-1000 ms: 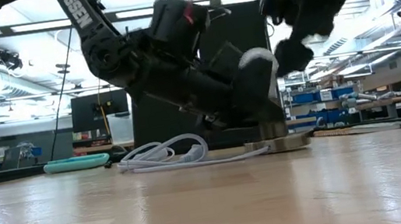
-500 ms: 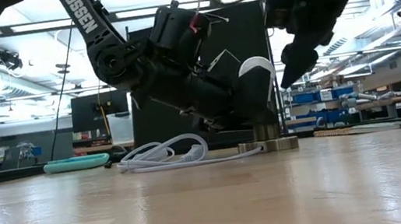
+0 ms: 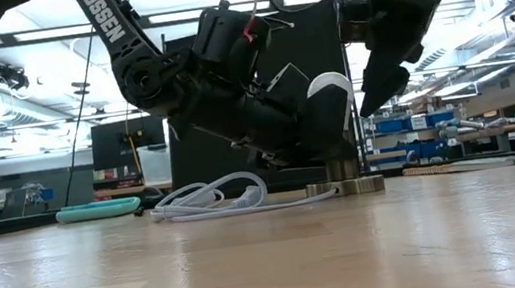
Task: Screw lightbulb
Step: Remove the white lightbulb from the desk lamp
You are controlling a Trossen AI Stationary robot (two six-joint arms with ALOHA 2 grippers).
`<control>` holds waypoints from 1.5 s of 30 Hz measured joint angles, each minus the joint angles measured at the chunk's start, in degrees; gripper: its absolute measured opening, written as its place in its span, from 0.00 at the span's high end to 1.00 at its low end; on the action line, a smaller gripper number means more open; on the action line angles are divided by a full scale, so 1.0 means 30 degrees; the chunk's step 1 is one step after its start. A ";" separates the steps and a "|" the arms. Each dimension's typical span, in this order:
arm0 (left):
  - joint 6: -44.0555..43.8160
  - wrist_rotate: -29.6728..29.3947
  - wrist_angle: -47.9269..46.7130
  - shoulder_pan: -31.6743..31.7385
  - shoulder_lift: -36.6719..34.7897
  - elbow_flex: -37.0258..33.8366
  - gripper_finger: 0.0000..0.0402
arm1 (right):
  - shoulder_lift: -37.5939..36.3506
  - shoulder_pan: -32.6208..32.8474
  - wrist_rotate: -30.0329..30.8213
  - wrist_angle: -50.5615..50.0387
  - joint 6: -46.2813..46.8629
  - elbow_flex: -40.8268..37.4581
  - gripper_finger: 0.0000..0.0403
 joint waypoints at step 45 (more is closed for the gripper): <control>-0.1408 0.4660 -0.7905 -0.0352 -0.3481 -0.0114 0.27 | -0.0731 -0.0019 0.0000 -0.1507 0.1295 0.0554 0.14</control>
